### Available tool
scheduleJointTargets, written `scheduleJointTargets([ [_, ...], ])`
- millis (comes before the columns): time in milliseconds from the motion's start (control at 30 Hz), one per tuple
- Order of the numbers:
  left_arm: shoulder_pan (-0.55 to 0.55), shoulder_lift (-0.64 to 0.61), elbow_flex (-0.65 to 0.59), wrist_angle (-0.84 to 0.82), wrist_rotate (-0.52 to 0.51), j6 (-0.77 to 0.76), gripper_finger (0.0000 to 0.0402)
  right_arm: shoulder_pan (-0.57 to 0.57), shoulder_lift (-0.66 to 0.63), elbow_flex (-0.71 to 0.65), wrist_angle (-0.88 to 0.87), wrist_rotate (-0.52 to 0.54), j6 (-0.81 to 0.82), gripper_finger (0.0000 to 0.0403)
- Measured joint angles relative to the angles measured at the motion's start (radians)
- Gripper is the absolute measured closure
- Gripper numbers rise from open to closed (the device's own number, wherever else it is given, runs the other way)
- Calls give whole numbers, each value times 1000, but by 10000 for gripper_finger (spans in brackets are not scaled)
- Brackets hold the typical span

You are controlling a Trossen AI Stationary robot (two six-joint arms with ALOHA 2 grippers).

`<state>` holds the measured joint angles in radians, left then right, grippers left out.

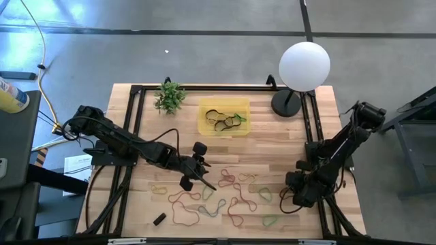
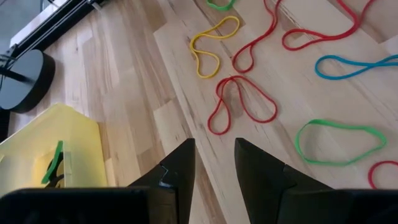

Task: Pick and place rubber bands into bin
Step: Put the top black rubber band into the yellow bin

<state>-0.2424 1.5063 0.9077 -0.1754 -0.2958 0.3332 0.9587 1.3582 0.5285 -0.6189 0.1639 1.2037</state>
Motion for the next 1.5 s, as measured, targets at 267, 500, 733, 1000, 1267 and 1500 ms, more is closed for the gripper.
scheduleJointTargets([
  [267, 0, 0, 0, 0, -7, 1, 302, -3, 1, -2, 5, -5, -14, 358],
  [500, 0, 0, 0, -1, -11, -3, 302, -3, 2, -2, 14, 17, -25, 388],
  [733, 0, 0, 0, -18, -3, -6, 302, -3, 4, 9, -1, 111, -24, 396],
  [1000, 0, 0, 0, -39, -3, -6, 302, -5, 4, 114, -156, 237, -39, 400],
  [1267, 0, 0, 0, -63, 0, -16, 302, -30, 3, 292, -355, 398, -109, 401],
  [1500, 0, 0, 0, -67, 0, -23, 302, -96, 3, 468, -442, 595, -297, 401],
])
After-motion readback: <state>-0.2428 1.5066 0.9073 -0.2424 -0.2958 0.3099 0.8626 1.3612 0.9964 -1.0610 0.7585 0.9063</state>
